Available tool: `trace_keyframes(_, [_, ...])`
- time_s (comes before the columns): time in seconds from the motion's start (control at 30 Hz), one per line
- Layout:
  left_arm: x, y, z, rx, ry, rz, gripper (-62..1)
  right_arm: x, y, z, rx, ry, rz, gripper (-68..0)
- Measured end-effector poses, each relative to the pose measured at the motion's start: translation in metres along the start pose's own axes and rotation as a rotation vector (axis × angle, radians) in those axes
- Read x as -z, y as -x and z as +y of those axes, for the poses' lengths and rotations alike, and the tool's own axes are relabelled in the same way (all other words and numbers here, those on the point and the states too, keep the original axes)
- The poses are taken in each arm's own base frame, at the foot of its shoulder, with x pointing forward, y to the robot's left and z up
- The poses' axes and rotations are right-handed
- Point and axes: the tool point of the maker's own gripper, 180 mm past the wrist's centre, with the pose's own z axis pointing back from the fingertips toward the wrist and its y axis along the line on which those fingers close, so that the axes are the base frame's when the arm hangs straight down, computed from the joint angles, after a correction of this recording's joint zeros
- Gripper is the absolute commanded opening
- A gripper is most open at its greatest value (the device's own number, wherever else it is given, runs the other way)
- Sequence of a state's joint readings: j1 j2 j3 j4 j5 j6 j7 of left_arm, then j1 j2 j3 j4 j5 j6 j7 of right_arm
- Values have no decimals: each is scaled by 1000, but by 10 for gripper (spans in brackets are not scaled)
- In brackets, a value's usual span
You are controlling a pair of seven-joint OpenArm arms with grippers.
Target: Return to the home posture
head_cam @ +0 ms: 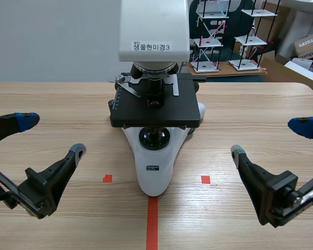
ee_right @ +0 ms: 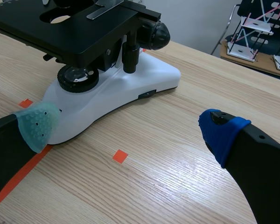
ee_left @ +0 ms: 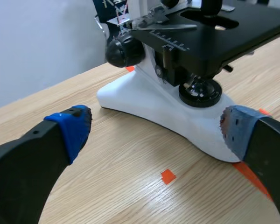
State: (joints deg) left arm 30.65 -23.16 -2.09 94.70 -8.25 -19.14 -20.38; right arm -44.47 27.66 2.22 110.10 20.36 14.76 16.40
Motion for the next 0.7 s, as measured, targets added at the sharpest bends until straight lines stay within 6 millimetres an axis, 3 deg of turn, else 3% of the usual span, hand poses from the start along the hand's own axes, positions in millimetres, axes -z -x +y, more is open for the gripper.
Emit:
trace_keyframes(0.13, [-2, -2, -9, -27, 76, 0, -19, 0, 0, 0, 0, 0, 0, 4])
trace_keyframes(0.7, [-2, -4, -8, -31, 73, -7, -19, 0, 0, 0, 0, 0, 0, 4])
